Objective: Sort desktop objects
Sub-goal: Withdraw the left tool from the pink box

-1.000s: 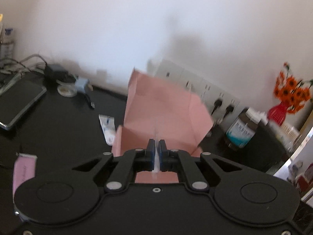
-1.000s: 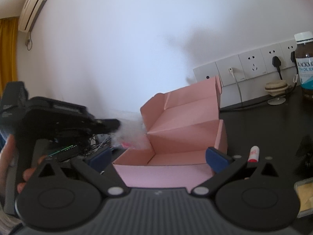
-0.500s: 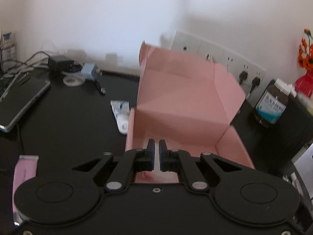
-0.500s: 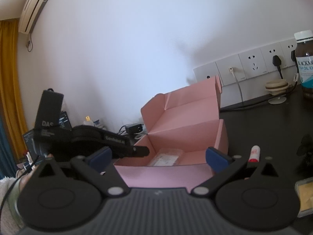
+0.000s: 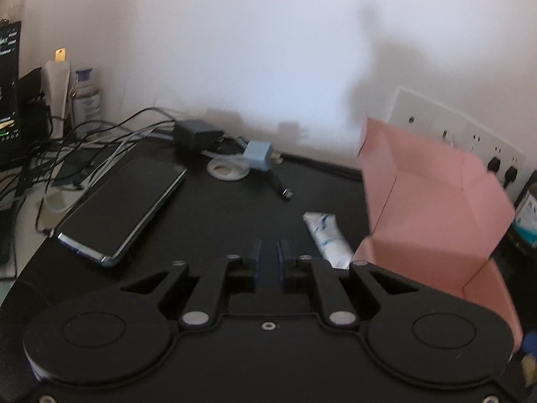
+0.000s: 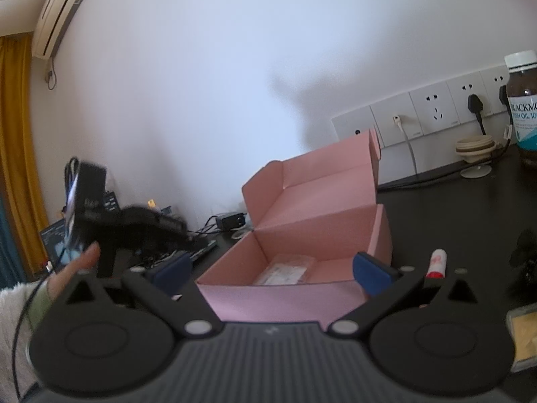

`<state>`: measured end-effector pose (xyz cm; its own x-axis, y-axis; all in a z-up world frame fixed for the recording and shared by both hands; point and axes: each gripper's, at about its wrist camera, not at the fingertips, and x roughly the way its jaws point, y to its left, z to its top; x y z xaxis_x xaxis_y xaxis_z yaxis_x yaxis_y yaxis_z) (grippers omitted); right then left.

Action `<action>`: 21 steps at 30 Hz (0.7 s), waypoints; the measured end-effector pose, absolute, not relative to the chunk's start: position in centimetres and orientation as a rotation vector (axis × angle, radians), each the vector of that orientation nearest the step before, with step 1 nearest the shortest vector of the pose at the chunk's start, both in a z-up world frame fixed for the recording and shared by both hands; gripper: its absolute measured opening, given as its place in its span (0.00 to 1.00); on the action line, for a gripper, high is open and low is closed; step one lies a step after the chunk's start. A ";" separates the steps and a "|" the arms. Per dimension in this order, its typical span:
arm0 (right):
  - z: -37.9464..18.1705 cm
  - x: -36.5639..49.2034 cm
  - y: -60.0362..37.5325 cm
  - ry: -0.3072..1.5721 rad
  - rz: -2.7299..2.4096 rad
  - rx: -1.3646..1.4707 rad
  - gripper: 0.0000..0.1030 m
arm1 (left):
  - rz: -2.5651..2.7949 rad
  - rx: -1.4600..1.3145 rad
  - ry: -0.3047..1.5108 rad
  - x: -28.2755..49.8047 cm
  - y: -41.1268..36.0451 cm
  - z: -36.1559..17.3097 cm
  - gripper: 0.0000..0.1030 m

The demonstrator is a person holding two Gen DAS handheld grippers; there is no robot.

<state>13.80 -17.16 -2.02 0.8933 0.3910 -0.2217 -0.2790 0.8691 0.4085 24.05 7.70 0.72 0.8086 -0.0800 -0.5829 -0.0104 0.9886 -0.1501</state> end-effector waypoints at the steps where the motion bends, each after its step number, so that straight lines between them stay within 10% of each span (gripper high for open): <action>1: -2.0 13.8 -17.2 0.305 0.356 0.379 0.99 | -0.039 -0.141 0.628 23.5 8.2 0.5 0.16; 5: -2.0 13.7 -17.2 0.305 0.358 0.381 0.99 | -0.032 -0.127 0.582 20.4 10.4 0.4 0.75; 21: -1.9 13.5 -17.4 0.303 0.363 0.395 0.99 | -0.206 -0.007 0.417 18.2 9.0 -0.7 1.00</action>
